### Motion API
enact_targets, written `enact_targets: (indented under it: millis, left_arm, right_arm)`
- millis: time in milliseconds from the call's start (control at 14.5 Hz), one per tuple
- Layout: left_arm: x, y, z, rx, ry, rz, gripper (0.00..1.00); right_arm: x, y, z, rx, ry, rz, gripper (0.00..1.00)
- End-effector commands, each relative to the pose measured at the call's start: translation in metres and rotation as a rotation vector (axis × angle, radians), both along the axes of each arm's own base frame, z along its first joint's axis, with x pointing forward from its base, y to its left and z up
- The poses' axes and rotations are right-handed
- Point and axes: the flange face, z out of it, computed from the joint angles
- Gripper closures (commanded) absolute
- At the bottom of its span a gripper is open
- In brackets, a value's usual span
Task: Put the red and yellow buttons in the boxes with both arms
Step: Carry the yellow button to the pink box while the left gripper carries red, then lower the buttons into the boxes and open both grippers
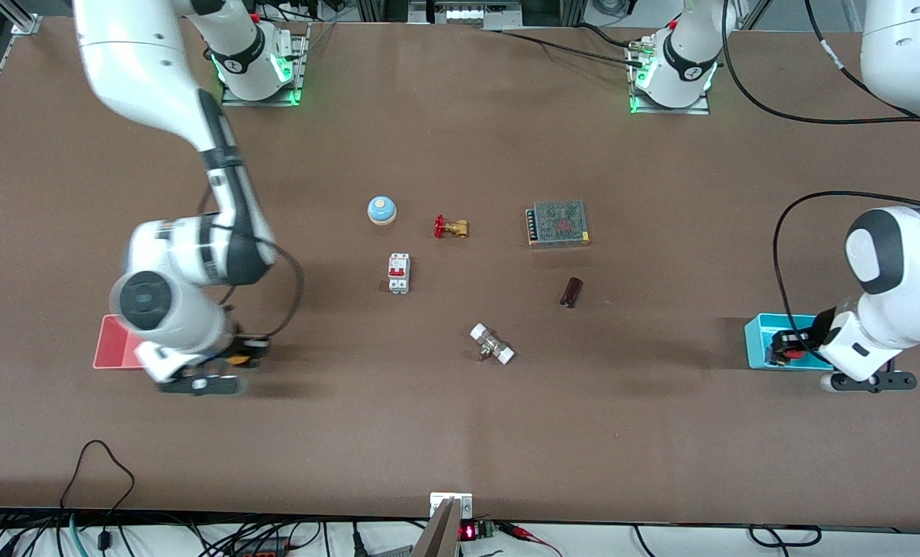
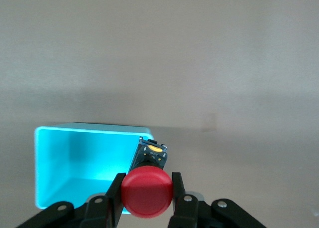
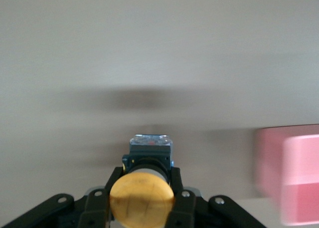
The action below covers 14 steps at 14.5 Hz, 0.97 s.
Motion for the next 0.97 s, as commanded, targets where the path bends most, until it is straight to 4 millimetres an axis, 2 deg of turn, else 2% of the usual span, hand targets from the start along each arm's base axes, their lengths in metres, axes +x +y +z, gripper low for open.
enact_targets:
  millis: [0, 138, 345, 483, 690, 897]
  left_arm:
    - [-0.004, 0.023, -0.004, -0.005, 0.019, -0.047, 0.71]
    - [-0.008, 0.043, -0.013, 0.0, 0.031, -0.059, 0.71]
    - [-0.011, 0.052, -0.037, -0.007, 0.062, -0.059, 0.71]
    - [-0.012, 0.055, -0.049, -0.011, 0.077, -0.056, 0.71]
    - [-0.014, 0.057, -0.077, -0.015, 0.111, -0.055, 0.69]
    - [-0.015, 0.057, -0.08, -0.013, 0.116, -0.057, 0.59]
  right_arm:
    - [0.005, -0.076, 0.013, 0.012, 0.018, 0.009, 0.65]
    - [0.002, -0.113, 0.014, 0.009, 0.049, 0.002, 0.65]
    - [-0.001, -0.157, 0.016, 0.011, 0.056, 0.002, 0.65]
    - [-0.005, -0.172, 0.013, 0.012, 0.075, -0.013, 0.65]
    - [-0.011, -0.188, 0.005, 0.017, 0.103, -0.025, 0.65]
    - [-0.019, -0.195, -0.01, 0.027, 0.136, -0.046, 0.65]
